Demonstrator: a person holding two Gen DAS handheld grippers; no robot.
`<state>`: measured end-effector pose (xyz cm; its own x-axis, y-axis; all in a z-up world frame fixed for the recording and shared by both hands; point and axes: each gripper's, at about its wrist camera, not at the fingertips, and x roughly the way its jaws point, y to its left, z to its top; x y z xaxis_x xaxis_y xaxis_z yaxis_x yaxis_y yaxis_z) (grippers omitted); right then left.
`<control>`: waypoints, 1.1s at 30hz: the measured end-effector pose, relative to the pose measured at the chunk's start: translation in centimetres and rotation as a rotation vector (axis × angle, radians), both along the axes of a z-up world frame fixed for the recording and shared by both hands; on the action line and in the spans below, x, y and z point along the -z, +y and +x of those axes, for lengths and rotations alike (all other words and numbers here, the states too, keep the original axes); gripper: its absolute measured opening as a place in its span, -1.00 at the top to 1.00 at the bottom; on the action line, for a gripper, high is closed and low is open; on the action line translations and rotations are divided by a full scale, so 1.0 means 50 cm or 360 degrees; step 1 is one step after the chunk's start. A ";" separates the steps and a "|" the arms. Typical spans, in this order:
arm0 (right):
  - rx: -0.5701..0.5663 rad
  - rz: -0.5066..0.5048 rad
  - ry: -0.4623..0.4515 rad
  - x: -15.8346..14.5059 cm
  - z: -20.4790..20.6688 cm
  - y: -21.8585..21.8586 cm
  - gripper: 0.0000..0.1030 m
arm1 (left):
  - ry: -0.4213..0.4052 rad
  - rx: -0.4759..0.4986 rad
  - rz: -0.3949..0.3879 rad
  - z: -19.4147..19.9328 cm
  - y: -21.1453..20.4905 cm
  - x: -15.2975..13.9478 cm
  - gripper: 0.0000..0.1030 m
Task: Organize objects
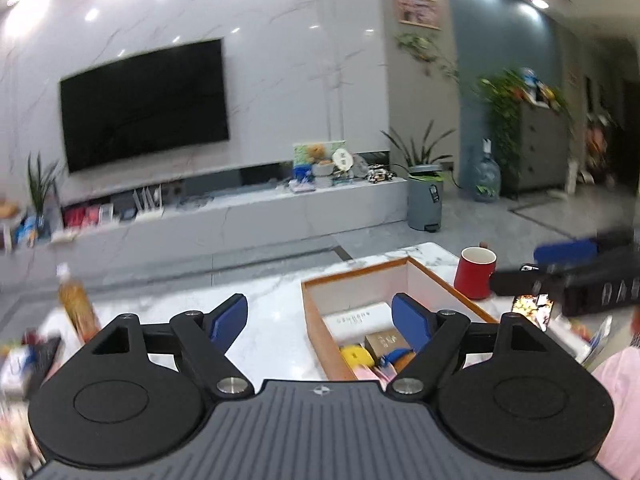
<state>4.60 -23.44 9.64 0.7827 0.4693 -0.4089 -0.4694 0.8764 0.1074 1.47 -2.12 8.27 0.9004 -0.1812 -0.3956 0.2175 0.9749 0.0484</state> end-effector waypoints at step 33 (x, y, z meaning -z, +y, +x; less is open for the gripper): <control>0.0298 -0.0131 0.0212 0.219 0.056 0.055 -0.95 | 0.0399 -0.0297 0.0044 0.052 -0.028 0.176 -0.83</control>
